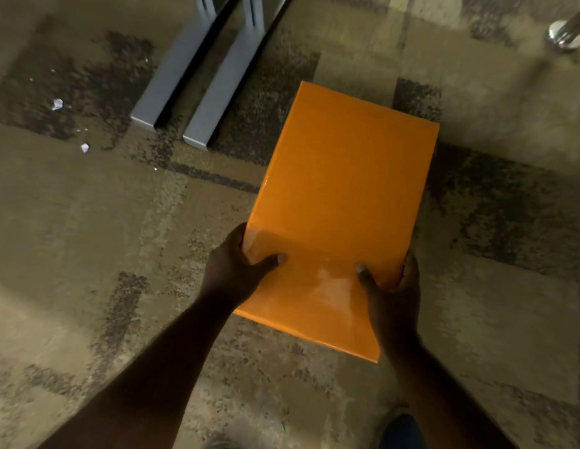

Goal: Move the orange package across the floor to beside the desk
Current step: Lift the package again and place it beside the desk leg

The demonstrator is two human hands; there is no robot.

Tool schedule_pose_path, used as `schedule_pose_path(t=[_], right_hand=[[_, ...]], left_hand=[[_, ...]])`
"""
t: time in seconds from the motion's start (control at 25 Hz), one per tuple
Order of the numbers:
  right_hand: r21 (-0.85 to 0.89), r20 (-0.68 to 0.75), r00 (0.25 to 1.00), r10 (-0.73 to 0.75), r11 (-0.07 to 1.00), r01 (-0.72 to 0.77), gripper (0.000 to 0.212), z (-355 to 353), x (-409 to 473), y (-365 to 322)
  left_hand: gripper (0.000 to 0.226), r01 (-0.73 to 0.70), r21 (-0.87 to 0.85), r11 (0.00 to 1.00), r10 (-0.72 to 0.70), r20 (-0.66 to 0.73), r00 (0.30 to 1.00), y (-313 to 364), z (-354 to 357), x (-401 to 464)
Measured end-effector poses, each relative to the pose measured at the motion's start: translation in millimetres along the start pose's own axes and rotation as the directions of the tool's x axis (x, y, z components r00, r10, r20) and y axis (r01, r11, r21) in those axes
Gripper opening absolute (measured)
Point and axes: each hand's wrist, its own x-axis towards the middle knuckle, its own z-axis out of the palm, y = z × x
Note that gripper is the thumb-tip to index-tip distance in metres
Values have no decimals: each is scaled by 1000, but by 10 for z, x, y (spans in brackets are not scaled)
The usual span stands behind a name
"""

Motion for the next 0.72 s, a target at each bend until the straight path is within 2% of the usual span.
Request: schedule_pose_path(t=[0.2,0.52,0.72], right_hand=[[12,8,998,-64,998,64,94,371,495,-389],[53,43,998,-37,998,34,99,865,1049,-888],[101,85,996,-33,995,25,100,1166,1252,-1152]], left_hand=[[87,-35,-18,999,34,-55,998,207,-209,644],[87,-63,85,994,63,-1,998,438,-497,1562],[91,5,112,994,-8,19,1000,517,-684,2038]])
